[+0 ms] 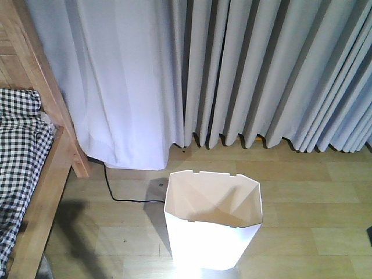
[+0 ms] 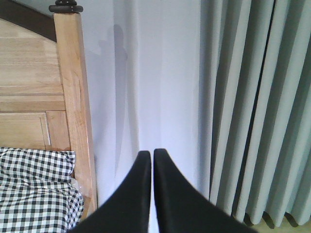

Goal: Move trash bin to bedside with robot

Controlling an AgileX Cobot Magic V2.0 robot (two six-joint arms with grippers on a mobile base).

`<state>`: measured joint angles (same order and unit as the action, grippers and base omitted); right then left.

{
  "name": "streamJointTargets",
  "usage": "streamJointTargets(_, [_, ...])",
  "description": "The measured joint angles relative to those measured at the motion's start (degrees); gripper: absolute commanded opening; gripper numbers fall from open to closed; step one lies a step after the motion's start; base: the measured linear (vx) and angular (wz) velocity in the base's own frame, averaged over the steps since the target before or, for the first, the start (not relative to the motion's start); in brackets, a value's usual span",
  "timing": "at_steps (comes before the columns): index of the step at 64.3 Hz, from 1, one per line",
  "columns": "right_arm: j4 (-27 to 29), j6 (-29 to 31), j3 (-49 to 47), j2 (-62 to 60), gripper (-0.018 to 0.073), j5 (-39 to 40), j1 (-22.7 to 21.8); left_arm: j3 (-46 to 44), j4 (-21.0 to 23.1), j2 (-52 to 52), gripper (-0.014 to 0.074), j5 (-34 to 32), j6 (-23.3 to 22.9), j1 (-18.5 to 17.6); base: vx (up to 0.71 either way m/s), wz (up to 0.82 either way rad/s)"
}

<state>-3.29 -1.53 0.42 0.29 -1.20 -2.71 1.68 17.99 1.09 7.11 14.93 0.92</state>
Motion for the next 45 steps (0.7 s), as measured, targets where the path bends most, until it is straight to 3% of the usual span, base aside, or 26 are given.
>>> streamJointTargets(11, [-1.9, -4.7, 1.1, -0.8, -0.0006, -1.0, 1.4, 0.0, 0.0, 0.0, -0.0006, 0.0, 0.0, 0.0, 0.00, 0.00])
streamJointTargets(21, [-2.0, -4.1, 1.1, -1.0, -0.0006, -1.9, 4.7, 0.0, 0.0, 0.0, -0.0006, 0.0, 0.0, 0.0, 0.00, 0.00])
streamJointTargets(45, [-2.0, -3.8, 1.2, -1.0, -0.0006, -1.9, 4.7, 0.0, 0.0, 0.0, -0.0006, 0.0, 0.0, 0.0, 0.00, 0.00])
